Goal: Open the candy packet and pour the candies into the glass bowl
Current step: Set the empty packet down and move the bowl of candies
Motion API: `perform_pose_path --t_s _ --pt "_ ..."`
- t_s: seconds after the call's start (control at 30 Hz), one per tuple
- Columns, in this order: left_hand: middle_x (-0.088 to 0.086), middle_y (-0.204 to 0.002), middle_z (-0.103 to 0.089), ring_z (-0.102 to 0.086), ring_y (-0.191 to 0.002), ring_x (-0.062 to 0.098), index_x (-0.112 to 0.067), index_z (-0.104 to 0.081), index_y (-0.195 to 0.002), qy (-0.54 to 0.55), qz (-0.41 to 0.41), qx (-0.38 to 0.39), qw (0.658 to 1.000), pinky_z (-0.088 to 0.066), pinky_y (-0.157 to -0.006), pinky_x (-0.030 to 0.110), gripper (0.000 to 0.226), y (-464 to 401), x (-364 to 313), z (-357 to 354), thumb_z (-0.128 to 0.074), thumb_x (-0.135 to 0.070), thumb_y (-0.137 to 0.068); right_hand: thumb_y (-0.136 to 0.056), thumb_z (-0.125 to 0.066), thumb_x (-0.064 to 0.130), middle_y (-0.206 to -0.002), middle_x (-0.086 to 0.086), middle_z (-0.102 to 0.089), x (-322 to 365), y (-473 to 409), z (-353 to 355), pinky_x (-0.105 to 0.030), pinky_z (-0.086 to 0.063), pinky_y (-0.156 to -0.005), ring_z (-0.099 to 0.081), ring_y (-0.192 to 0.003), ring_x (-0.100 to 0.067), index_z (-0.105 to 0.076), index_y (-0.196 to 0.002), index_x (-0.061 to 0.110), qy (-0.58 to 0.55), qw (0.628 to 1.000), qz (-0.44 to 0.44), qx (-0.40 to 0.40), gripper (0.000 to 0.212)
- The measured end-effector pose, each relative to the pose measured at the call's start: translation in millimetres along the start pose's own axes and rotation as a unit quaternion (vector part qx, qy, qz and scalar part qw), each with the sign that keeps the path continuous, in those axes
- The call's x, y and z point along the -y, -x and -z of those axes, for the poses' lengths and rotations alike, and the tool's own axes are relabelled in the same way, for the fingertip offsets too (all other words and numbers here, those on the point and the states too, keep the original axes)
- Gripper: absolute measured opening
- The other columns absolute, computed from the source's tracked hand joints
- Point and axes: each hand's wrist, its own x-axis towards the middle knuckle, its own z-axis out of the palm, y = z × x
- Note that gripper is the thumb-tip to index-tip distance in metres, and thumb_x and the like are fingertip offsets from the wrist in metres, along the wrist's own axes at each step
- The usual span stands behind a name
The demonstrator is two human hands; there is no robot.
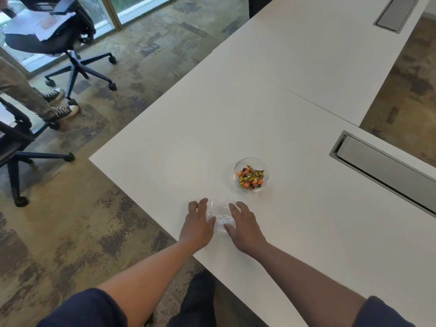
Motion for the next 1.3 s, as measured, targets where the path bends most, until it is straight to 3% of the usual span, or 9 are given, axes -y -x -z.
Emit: perform_pose_path --t_s 0.17,0.37,0.5,0.6,0.77,0.93,1.03,1.17,1.3 --pt "0.006 -0.147 -0.038 -0.063 -0.112 0.031 -0.031 -0.022 -0.153 -0.100 -0.031 0.010 0.994 -0.055 -0.083 0.044 0.062 1 -3 0 -0.047 -0.050 -0.101 -0.103 -0.053 0.043 -0.170 -0.005 -0.023 -10 5 5 -0.045 -0.035 -0.117 -0.029 -0.150 -0.031 -0.028 -0.160 0.023 0.062 0.998 0.012 0.007 0.066" --pt "0.005 -0.149 -0.045 -0.046 -0.131 0.032 -0.030 -0.023 -0.155 -0.156 -0.019 -0.060 0.986 -0.040 -0.102 0.051 0.064 -3 -9 5 -0.035 -0.059 -0.100 -0.103 -0.048 0.044 -0.155 -0.004 -0.047 -15 10 20 -0.042 -0.044 -0.106 -0.047 -0.135 -0.030 -0.054 -0.146 0.018 0.015 0.995 0.025 -0.096 0.050" --pt "0.005 -0.151 -0.047 -0.040 -0.139 0.029 -0.023 -0.039 -0.150 -0.034 -0.083 -0.092 0.992 -0.033 -0.111 0.050 0.054 -22 -32 12 -0.041 -0.049 -0.103 -0.102 -0.046 0.038 -0.117 -0.002 -0.064 -17 7 44 -0.041 -0.049 -0.092 -0.055 -0.105 -0.022 -0.068 -0.113 0.015 -0.099 0.956 0.049 -0.273 0.034" --pt "0.004 -0.152 -0.049 -0.041 -0.142 0.025 -0.020 -0.044 -0.149 0.075 -0.132 -0.113 0.982 -0.033 -0.117 0.045 0.049 -40 -59 16 -0.042 -0.042 -0.106 -0.104 -0.047 0.031 -0.121 -0.001 -0.066 -16 -10 67 -0.036 -0.046 -0.098 -0.056 -0.111 -0.018 -0.066 -0.117 0.015 -0.185 0.924 0.038 -0.332 0.028" --pt "-0.004 -0.160 -0.043 -0.037 -0.145 0.005 -0.024 -0.037 -0.155 0.277 -0.128 -0.130 0.943 -0.028 -0.118 0.025 0.055 -69 -102 7 -0.030 -0.047 -0.105 -0.109 -0.044 0.030 -0.146 0.012 -0.057 -19 -45 91 -0.004 -0.036 -0.103 -0.048 -0.128 0.017 -0.056 -0.146 0.017 -0.450 0.848 -0.039 -0.278 0.041" --pt "-0.010 -0.151 -0.051 -0.040 -0.130 -0.021 -0.025 -0.048 -0.149 0.428 -0.073 -0.136 0.890 -0.030 -0.103 0.000 0.052 -102 -116 -20 -0.028 -0.044 -0.105 -0.111 -0.041 0.029 -0.138 0.021 -0.061 -34 -84 88 -0.001 -0.042 -0.094 -0.048 -0.125 0.023 -0.060 -0.143 0.024 -0.544 0.794 -0.053 -0.264 0.038" --pt "-0.006 -0.137 -0.065 -0.055 -0.127 -0.005 -0.020 -0.062 -0.134 0.505 -0.056 -0.128 0.852 -0.041 -0.104 0.013 0.048 -117 -118 -30 -0.030 -0.039 -0.104 -0.108 -0.047 0.029 -0.128 0.024 -0.071 -37 -99 79 -0.004 -0.047 -0.088 -0.058 -0.121 0.015 -0.070 -0.132 0.027 -0.589 0.761 -0.059 -0.266 0.034" --pt "-0.002 -0.108 -0.078 -0.070 -0.106 0.006 -0.003 -0.072 -0.114 0.611 -0.033 -0.106 0.784 -0.055 -0.081 0.018 0.044 -128 -121 -36 -0.038 -0.026 -0.099 -0.101 -0.055 0.033 -0.126 0.018 -0.074 -39 -110 72 -0.019 -0.052 -0.096 -0.064 -0.121 0.003 -0.079 -0.117 0.030 -0.638 0.719 -0.065 -0.267 0.029" --pt "0.003 -0.113 -0.077 -0.069 -0.113 0.013 -0.009 -0.075 -0.110 0.644 -0.020 -0.107 0.757 -0.056 -0.081 0.020 0.041 -124 -127 -37 -0.040 -0.025 -0.097 -0.098 -0.054 0.034 -0.129 0.007 -0.074 -38 -112 68 -0.027 -0.051 -0.098 -0.065 -0.123 -0.006 -0.077 -0.119 0.023 -0.654 0.703 -0.051 -0.275 0.034"
